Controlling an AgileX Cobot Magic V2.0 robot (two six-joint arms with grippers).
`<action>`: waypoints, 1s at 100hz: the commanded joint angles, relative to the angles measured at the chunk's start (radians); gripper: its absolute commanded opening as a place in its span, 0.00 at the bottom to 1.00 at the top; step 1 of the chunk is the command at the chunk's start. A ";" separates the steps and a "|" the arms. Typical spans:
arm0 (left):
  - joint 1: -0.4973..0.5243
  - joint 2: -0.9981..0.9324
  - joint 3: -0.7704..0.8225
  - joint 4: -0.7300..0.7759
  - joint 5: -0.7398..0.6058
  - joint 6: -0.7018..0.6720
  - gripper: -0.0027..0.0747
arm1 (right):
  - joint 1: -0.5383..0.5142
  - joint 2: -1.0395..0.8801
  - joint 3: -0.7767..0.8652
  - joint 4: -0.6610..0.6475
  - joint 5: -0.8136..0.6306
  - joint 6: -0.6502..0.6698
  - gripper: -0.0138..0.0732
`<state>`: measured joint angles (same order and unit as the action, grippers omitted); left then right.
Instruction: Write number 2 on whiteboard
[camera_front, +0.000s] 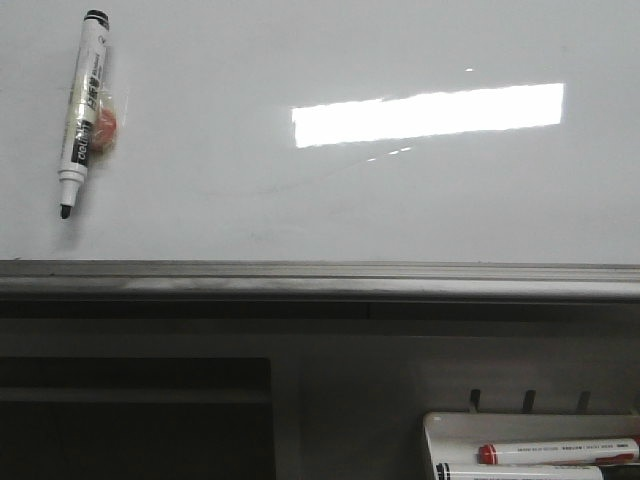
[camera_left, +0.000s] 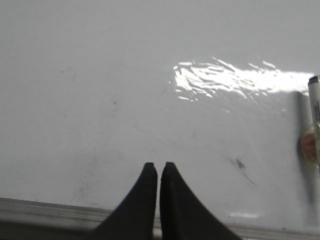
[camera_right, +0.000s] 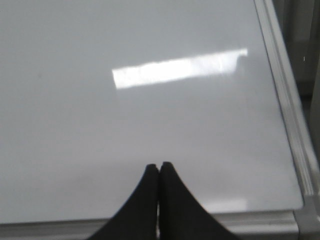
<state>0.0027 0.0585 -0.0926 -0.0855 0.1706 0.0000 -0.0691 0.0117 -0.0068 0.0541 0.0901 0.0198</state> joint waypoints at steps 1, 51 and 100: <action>0.003 0.098 -0.146 0.093 0.070 0.000 0.01 | -0.008 0.098 -0.116 0.033 0.067 0.003 0.08; -0.142 0.421 -0.368 0.152 0.077 0.000 0.09 | 0.024 0.444 -0.369 0.077 0.232 0.003 0.08; -0.240 0.469 -0.288 -0.074 -0.204 -0.012 0.57 | 0.115 0.444 -0.357 0.135 0.244 0.005 0.08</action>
<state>-0.2089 0.4932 -0.3549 -0.1257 0.0564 0.0000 0.0422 0.4454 -0.3360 0.1757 0.3685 0.0276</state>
